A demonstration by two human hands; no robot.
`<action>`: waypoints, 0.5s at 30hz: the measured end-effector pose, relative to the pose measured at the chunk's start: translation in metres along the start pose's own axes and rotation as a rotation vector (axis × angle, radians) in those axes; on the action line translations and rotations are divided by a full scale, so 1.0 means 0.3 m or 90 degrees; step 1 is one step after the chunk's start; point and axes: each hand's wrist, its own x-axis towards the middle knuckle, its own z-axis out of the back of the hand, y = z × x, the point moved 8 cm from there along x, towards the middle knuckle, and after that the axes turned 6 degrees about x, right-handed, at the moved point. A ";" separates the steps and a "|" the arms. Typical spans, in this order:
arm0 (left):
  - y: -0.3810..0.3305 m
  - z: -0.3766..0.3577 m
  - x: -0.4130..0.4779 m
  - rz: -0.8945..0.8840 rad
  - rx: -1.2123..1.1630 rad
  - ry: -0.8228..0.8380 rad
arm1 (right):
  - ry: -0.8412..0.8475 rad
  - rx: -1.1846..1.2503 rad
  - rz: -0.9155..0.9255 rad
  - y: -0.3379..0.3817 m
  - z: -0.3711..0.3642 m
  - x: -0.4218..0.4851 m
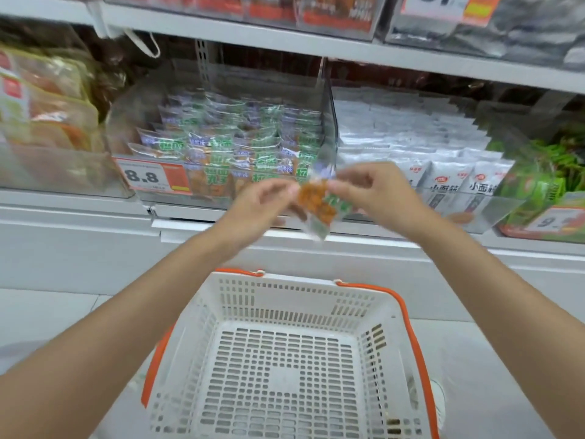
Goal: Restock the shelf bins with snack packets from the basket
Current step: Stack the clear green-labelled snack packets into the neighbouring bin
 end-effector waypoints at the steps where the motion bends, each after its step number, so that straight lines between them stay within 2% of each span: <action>1: -0.040 0.046 0.023 -0.040 0.042 -0.048 | -0.052 -0.018 0.034 0.044 0.045 0.031; 3: -0.095 0.121 0.064 -0.088 0.176 -0.107 | -0.129 -0.072 0.105 0.131 0.108 0.090; 5: -0.092 0.162 0.095 -0.100 0.406 -0.120 | -0.154 -0.110 0.143 0.176 0.120 0.143; 6: -0.078 0.169 0.100 -0.101 0.519 -0.110 | -0.142 -0.136 0.144 0.182 0.111 0.169; 8: -0.047 0.169 0.099 -0.108 0.649 -0.096 | -0.079 -0.224 0.146 0.189 0.072 0.211; 11: -0.037 0.159 0.092 -0.136 0.709 -0.122 | 0.060 -0.351 0.111 0.171 -0.003 0.257; 15: -0.046 0.165 0.098 -0.136 0.704 -0.141 | 0.202 -0.426 0.040 0.131 -0.065 0.307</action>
